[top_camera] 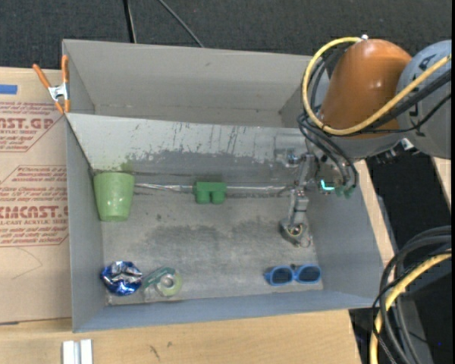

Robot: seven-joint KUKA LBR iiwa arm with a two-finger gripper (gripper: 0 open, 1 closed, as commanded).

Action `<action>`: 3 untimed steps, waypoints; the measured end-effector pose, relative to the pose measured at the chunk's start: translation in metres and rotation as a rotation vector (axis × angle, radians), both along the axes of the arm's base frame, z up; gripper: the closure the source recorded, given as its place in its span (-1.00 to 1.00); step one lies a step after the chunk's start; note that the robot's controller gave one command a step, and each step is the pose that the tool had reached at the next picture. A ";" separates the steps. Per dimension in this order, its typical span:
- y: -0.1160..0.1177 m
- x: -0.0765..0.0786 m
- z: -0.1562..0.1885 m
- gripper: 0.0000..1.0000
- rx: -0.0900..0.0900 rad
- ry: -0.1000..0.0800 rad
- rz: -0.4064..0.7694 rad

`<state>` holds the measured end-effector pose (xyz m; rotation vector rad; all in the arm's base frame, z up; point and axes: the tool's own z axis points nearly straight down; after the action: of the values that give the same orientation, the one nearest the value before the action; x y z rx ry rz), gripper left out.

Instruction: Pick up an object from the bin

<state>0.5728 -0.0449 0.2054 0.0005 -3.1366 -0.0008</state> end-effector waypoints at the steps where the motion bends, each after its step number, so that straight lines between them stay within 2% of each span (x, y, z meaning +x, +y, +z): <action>1: -0.066 -0.025 -0.059 -1.00 0.000 -0.002 0.395; 2: -0.087 -0.088 -0.134 -1.00 0.000 -0.012 0.699; 3: -0.045 -0.085 -0.134 -1.00 0.001 -0.014 0.688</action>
Offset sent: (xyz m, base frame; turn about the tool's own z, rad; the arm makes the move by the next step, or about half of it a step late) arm -0.0235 -0.0640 -0.0570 -0.3983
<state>0.4879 -0.0902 0.0712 1.0625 -2.9655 0.0008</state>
